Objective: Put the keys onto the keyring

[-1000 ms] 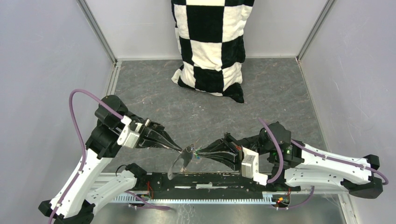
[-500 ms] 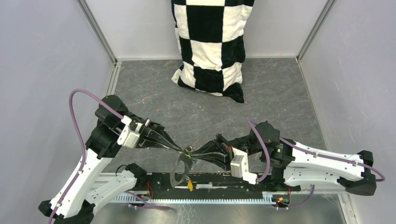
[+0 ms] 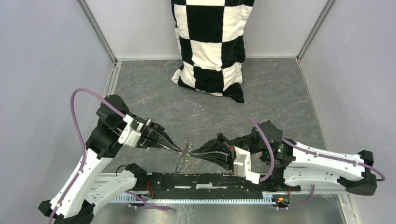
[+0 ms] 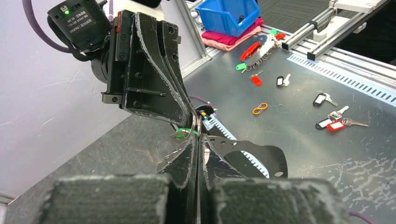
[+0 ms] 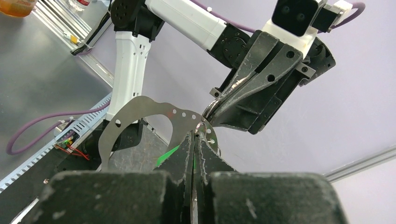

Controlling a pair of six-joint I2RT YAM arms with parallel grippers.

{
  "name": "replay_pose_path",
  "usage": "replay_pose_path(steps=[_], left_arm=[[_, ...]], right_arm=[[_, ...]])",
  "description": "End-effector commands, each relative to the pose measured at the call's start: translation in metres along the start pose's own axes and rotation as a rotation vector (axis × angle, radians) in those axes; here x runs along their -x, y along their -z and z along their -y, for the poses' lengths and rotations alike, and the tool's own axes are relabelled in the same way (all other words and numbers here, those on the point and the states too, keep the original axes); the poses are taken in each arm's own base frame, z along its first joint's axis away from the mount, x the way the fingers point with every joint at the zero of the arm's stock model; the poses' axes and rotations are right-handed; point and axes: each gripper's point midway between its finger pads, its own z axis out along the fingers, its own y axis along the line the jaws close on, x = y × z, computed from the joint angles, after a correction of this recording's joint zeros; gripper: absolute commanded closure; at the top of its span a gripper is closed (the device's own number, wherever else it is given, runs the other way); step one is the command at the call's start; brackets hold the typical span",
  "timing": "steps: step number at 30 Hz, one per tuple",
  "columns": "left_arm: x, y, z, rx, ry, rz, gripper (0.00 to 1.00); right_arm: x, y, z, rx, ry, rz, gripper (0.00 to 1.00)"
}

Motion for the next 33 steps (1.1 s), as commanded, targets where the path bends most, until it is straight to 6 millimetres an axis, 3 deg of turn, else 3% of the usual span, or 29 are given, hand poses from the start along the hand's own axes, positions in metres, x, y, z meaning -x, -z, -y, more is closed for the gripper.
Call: replay_pose_path(steps=[1,33], left_arm=[[0.006,-0.001,0.003,-0.020,-0.032,0.008,0.98],[-0.004,0.000,0.001,0.026,-0.029,-0.011,0.98]], right_arm=[[0.023,-0.003,0.020,-0.046,0.034,0.059,0.99],[0.020,-0.012,0.012,-0.009,0.002,0.078,0.99]])
